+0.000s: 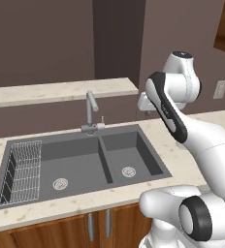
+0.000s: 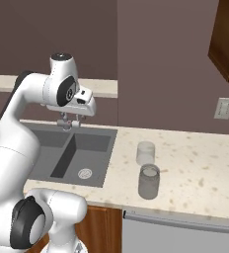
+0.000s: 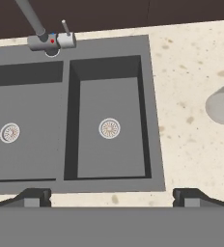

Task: Place the jar in the left basin and the glass cup in the right basin of the sink.

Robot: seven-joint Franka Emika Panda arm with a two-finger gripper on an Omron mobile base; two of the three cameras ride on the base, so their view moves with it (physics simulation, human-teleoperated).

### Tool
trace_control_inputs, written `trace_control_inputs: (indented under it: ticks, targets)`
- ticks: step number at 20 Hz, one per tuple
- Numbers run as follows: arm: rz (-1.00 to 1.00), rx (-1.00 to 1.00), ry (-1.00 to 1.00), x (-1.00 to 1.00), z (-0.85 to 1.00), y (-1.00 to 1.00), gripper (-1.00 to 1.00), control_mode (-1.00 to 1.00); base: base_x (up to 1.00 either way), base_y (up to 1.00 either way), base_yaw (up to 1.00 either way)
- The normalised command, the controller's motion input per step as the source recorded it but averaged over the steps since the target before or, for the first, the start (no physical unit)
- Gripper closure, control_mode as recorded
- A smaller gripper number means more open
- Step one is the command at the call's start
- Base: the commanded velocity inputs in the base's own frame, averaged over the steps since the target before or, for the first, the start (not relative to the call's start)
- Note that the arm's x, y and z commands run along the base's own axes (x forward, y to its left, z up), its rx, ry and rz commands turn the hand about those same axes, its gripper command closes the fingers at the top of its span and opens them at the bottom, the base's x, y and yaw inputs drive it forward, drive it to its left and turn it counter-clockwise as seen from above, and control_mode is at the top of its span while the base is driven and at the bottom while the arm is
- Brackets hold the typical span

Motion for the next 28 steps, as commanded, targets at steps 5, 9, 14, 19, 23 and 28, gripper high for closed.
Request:
trace_control_inputs:
  ticks: [5, 9, 14, 19, 23, 28]
  targets:
    - [0.00, 0.00, 0.00, 0.00, 0.00, 0.00, -1.00, -1.00, 0.00, 0.00, 0.00]
    - [0.00, 0.00, 0.00, 0.00, 0.00, -0.04, -1.00, -1.00, 0.00, 0.00, 0.00]
    - [0.01, 0.00, 0.00, 0.00, 0.00, -0.13, -1.00, -1.00, 0.00, 0.00, 0.00]
    - [0.02, 0.00, 0.01, 0.00, 0.00, -0.16, -1.00, -1.00, 0.00, 0.00, 0.00]
    - [0.03, 0.00, 0.00, 0.00, 0.00, -0.18, -1.00, -1.00, 0.00, 0.00, 0.00]
    - [0.01, 0.00, 0.00, 0.00, 0.00, -0.18, -1.00, -1.00, 0.00, 0.00, 0.00]
